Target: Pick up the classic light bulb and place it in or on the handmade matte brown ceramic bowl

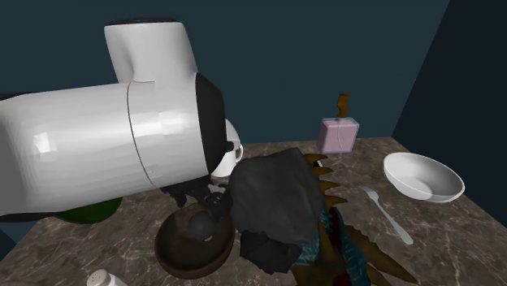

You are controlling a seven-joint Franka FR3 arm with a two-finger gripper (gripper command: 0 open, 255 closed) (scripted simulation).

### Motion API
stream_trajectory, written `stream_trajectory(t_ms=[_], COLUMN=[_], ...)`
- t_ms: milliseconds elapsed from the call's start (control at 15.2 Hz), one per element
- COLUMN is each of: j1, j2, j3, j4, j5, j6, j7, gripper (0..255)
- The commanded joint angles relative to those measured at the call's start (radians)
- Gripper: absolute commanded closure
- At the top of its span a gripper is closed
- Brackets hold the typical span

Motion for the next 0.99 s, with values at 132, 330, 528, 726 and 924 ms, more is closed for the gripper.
stream_trajectory(t_ms=[132,330,528,726,924], j1=[0.0,0.002,0.001,0.001,0.001], j2=[0.0,-0.045,-0.076,-0.076,-0.076], j3=[0.0,-0.023,-0.042,-0.042,-0.042], j4=[0.0,0.042,0.083,0.083,0.083], j5=[0.0,-0.014,-0.026,-0.026,-0.026], j6=[0.0,-0.086,-0.159,-0.159,-0.159], j7=[0.0,0.001,0.002,0.002,0.002], gripper=[0,0,0,0,0])
